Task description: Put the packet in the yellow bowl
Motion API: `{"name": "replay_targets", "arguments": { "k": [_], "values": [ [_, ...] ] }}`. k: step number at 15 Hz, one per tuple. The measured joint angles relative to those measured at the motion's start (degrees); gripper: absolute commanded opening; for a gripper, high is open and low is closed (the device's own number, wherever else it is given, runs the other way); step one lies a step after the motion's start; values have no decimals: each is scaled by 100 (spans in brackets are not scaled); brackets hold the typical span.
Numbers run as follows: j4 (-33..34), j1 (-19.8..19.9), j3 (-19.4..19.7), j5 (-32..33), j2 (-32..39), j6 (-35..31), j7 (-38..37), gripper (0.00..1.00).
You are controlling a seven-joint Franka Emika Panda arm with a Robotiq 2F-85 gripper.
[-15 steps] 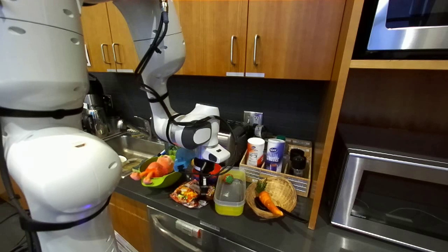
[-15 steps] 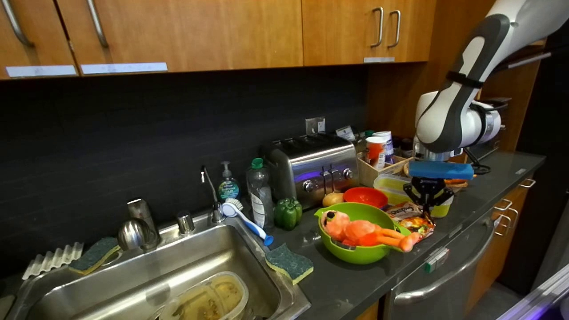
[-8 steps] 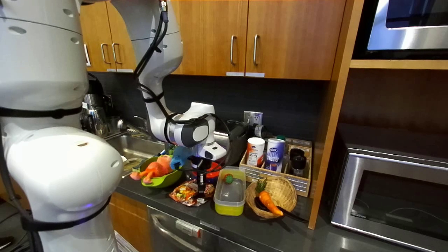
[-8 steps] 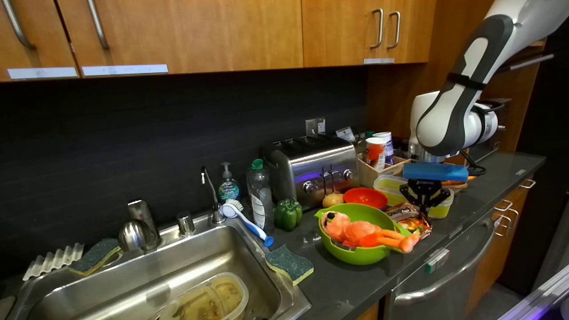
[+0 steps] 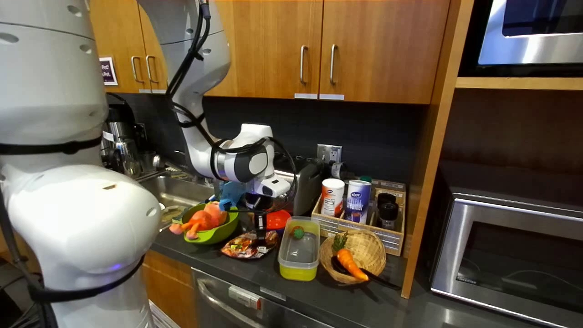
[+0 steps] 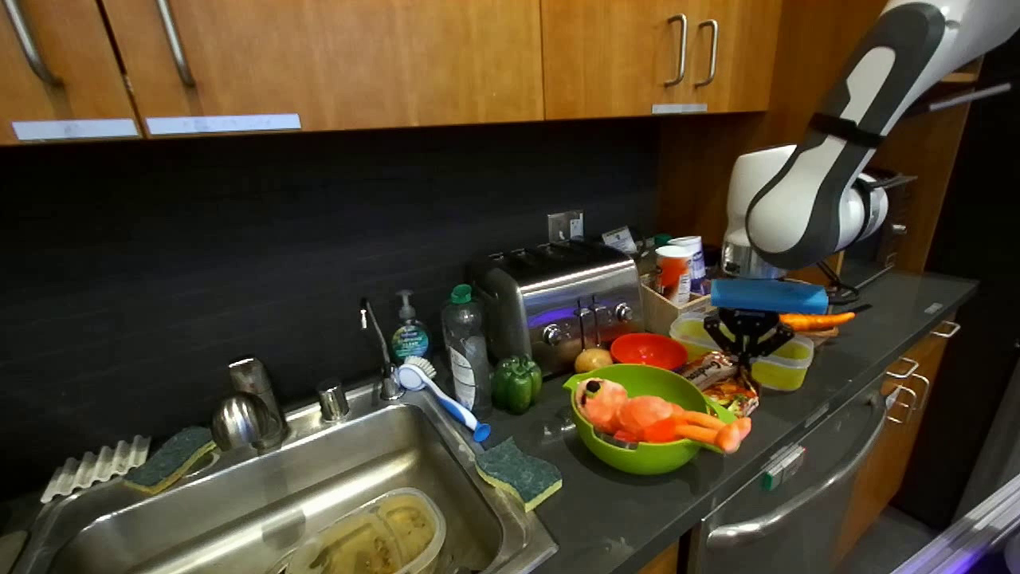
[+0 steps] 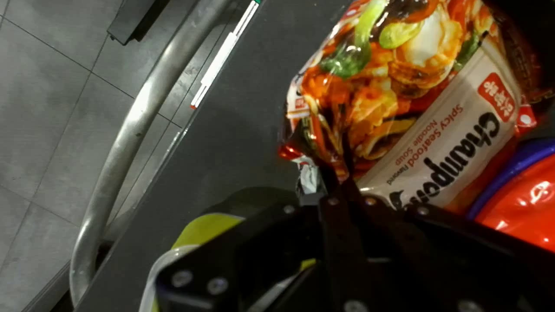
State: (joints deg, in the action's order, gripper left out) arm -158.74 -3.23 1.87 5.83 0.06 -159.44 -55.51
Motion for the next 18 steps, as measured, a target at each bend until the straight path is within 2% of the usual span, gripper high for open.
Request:
{"name": "replay_targets", "arguments": {
  "k": [4,18],
  "values": [
    [0,20,-161,298,-428,129,-310,0],
    [1,136,-1084,277,-2137,1167,-833,0]
  ]
}}
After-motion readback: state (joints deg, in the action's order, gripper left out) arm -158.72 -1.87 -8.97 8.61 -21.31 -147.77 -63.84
